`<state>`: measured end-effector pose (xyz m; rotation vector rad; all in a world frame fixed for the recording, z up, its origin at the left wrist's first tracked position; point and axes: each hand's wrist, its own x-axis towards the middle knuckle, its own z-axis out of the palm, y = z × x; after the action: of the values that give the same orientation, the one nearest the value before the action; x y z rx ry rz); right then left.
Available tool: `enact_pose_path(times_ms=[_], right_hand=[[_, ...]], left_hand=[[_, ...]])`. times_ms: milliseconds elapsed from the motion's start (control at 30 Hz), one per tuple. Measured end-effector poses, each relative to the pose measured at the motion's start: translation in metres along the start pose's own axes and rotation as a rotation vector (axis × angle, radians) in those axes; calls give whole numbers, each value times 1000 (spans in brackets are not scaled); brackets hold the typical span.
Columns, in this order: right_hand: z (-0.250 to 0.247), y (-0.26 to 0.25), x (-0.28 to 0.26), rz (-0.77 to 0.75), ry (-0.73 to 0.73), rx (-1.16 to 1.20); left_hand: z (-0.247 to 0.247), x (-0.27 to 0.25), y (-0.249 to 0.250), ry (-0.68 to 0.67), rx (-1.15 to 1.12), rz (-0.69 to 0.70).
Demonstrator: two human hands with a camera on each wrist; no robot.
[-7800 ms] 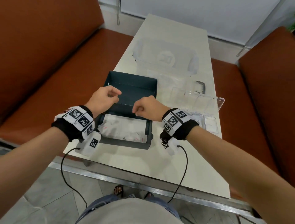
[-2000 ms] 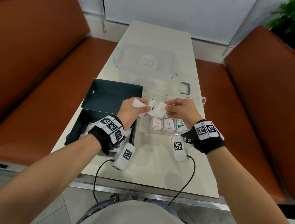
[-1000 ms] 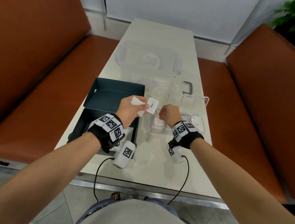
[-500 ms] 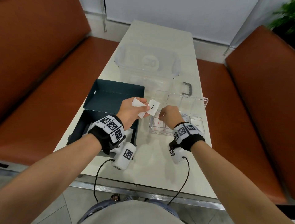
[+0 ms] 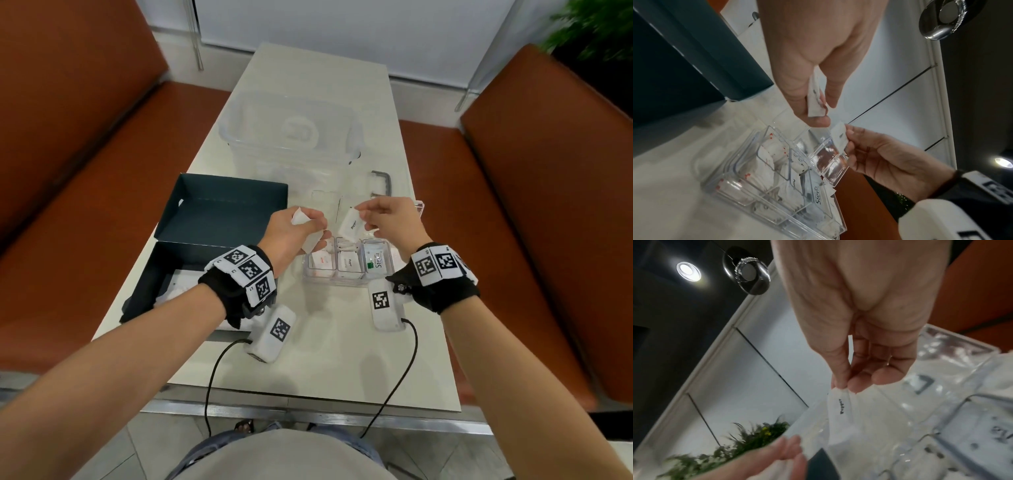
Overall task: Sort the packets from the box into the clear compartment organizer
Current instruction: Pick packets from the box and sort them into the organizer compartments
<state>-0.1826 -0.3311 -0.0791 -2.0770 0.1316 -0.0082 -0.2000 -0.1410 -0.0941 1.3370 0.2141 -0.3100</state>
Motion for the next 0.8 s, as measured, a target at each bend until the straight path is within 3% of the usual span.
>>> enact_pose_path(times_ms=[300, 633, 800], right_hand=[[14, 36, 6, 120, -93, -341], [43, 46, 5, 26, -120, -638], [28, 38, 0, -17, -33, -522]], left_hand=[[0, -7, 3, -11, 21, -94], [-6, -12, 2, -42, -42, -105], [-8, -9, -1, -67, 24, -58]])
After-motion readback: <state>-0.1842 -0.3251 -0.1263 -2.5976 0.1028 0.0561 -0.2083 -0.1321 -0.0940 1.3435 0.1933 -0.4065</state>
